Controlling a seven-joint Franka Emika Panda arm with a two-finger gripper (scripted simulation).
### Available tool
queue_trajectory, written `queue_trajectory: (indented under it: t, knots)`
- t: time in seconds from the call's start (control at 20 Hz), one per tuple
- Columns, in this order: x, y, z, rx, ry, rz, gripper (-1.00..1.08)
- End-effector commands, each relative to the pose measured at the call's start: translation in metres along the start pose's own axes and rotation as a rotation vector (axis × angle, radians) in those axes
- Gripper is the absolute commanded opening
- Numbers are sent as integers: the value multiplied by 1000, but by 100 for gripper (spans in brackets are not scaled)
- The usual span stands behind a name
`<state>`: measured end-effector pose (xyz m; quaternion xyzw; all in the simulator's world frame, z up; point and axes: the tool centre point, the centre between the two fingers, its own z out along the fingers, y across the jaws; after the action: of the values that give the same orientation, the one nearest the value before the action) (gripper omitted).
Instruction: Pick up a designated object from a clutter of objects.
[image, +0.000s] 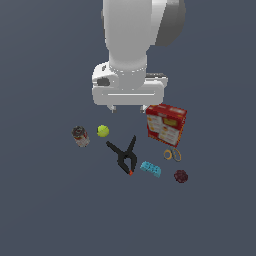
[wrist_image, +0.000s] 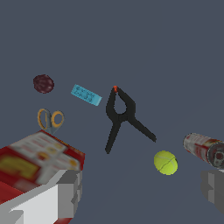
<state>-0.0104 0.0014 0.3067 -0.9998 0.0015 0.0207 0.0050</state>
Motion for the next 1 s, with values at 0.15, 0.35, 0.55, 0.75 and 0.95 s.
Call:
queue_trajectory:
  t: [0.15, 0.35, 0.55, 0.75, 0.95]
  knots:
    - [-1, 1, -1, -4, 2, -7, 100]
    - [-2, 6, -5, -20, 10, -32, 100]
    - [-3, 6, -7, -24, 11, -41, 100]
    - [-3, 8, -2, -22, 11, -29, 100]
    - [-4, 16, 10, -18, 13, -4, 100]
